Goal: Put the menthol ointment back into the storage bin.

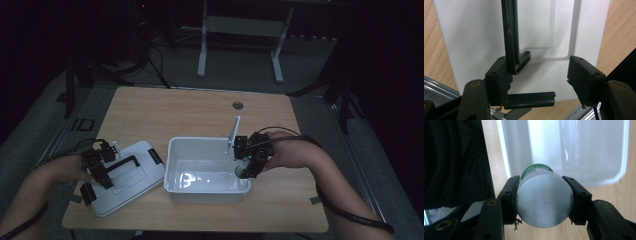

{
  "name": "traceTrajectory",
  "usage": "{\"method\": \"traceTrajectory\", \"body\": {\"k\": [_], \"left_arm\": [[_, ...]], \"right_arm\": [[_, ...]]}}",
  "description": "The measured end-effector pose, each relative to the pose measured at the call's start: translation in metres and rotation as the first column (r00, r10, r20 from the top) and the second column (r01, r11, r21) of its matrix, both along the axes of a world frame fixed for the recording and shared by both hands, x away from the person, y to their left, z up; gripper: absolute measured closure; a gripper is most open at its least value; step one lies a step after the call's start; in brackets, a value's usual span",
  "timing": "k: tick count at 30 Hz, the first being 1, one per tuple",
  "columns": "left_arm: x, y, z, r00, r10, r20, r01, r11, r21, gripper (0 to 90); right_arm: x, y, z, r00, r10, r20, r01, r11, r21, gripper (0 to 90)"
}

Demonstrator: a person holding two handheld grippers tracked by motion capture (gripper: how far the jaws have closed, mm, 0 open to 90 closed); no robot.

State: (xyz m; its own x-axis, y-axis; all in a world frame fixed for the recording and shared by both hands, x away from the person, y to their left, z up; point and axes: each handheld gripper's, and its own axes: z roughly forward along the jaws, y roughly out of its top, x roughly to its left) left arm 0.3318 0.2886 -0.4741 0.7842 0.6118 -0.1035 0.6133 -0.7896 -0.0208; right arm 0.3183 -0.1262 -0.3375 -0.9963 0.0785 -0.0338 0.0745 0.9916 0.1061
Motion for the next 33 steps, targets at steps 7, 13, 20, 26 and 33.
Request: {"method": "traceTrajectory", "body": {"k": [7, 13, 20, 26, 33], "left_arm": [[0.000, 0.000, -0.002, 1.0000, 0.001, -0.002, -0.001, 1.0000, 0.003, 35.7], [-0.001, 0.001, -0.003, 1.0000, -0.001, -0.005, 0.001, 1.0000, 0.003, 35.7], [-0.001, 0.001, -0.005, 0.9999, 0.004, -0.010, -0.004, 1.0000, 0.008, 35.7], [0.000, 0.000, -0.009, 0.9999, 0.000, -0.017, 0.000, 0.9999, 0.017, 35.7], [0.000, 0.001, -0.011, 0.9999, 0.002, -0.017, -0.002, 0.9999, 0.016, 35.7]], "right_arm": [[0.004, 0.018, -0.024, 0.9994, 0.025, -0.025, -0.026, 0.9995, -0.015, 50.2], [0.012, 0.019, -0.045, 0.9991, 0.008, -0.042, -0.009, 0.9996, -0.027, 50.2], [0.017, 0.019, -0.064, 0.9980, -0.004, -0.063, 0.002, 0.9996, -0.028, 50.2], [0.021, 0.023, -0.076, 0.9978, -0.011, -0.065, 0.008, 0.9991, -0.041, 50.2], [0.021, 0.029, -0.089, 0.9978, -0.008, -0.066, 0.005, 0.9986, -0.053, 50.2]]}}
